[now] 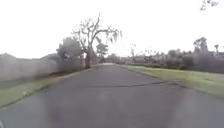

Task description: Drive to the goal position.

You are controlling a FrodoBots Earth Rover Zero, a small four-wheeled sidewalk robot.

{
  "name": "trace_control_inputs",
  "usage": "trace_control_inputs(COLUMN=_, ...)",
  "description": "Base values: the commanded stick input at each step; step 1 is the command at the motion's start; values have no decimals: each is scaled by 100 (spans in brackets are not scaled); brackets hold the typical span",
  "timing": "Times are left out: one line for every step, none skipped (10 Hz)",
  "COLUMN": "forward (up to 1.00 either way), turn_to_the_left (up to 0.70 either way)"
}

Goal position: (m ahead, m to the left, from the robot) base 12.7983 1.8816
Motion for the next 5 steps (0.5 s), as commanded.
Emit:
trace_control_inputs(forward=70, turn_to_the_left=0)
trace_control_inputs(forward=70, turn_to_the_left=0)
trace_control_inputs(forward=70, turn_to_the_left=0)
trace_control_inputs(forward=70, turn_to_the_left=0)
trace_control_inputs(forward=70, turn_to_the_left=0)
